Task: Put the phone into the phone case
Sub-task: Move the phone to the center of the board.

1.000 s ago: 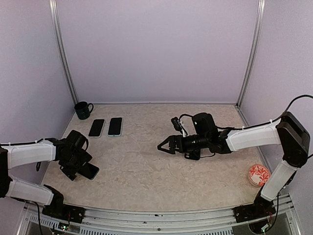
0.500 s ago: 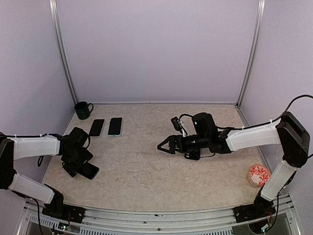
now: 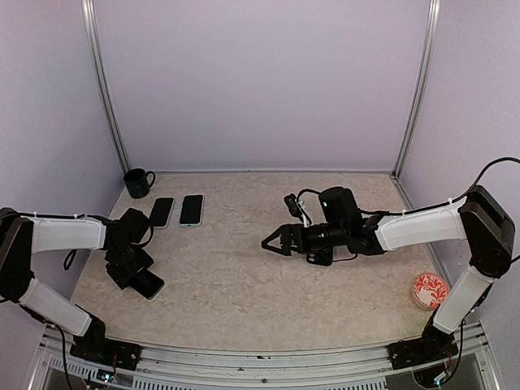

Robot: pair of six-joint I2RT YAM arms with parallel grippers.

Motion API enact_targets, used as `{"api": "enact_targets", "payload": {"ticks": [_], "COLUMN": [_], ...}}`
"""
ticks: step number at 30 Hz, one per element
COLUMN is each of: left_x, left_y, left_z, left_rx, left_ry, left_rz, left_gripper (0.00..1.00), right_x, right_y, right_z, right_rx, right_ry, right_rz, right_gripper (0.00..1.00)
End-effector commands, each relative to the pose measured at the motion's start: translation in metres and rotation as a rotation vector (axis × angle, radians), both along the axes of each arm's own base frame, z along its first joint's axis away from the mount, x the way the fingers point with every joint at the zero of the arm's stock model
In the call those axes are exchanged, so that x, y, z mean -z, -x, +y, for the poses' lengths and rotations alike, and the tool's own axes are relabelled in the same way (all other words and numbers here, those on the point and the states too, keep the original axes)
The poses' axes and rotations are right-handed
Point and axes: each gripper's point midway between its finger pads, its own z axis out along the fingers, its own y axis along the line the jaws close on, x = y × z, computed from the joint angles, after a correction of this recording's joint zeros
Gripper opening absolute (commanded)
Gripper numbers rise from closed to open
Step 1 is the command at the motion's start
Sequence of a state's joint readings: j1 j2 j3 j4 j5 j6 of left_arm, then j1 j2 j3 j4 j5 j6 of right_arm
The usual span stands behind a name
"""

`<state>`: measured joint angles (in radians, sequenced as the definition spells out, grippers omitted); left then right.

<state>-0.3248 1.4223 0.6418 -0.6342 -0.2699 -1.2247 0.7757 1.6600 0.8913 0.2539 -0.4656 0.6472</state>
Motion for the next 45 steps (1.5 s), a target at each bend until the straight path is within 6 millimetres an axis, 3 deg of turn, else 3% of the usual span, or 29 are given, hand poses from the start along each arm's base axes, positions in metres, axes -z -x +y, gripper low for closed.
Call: {"api": "enact_targets", "payload": {"ticks": [1, 6, 10, 15, 21, 25, 35, 45], "left_x": [0.037, 0.030, 0.017, 0.009, 0.014, 0.015, 0.025, 0.044], "left_y": [0.024, 0.013, 0.000, -0.009, -0.013, -0.020, -0.047, -0.065], "left_z": [-0.020, -0.026, -0.042, -0.072, -0.116, -0.147, -0.230, -0.270], "left_rx": [0.017, 0.050, 0.117, 0.204, 0.291, 0.343, 0.476, 0.537], "left_ry": [0.139, 0.137, 0.142, 0.159, 0.189, 0.207, 0.237, 0.241], "left_rz": [0.117, 0.078, 0.027, 0.000, 0.009, 0.008, 0.014, 0.038], "left_gripper": [0.72, 0.68, 0.68, 0.67, 0.67, 0.67, 0.66, 0.63], "right_x": [-0.010, -0.012, -0.015, -0.020, -0.019, -0.016, -0.010, -0.005], "right_y": [-0.005, -0.005, -0.006, -0.008, -0.011, -0.018, -0.041, -0.063], "right_z": [-0.003, -0.004, -0.004, -0.006, -0.016, -0.033, -0.107, -0.142], "right_rx": [0.016, 0.018, 0.021, 0.031, 0.066, 0.138, 0.393, 0.364], "right_ry": [-0.015, -0.017, -0.017, -0.017, 0.000, 0.026, 0.117, 0.213], "right_rz": [-0.035, -0.039, -0.046, -0.055, -0.058, -0.060, -0.091, -0.084], "right_gripper": [0.99, 0.99, 0.99, 0.99, 0.99, 1.00, 0.99, 0.99]}}
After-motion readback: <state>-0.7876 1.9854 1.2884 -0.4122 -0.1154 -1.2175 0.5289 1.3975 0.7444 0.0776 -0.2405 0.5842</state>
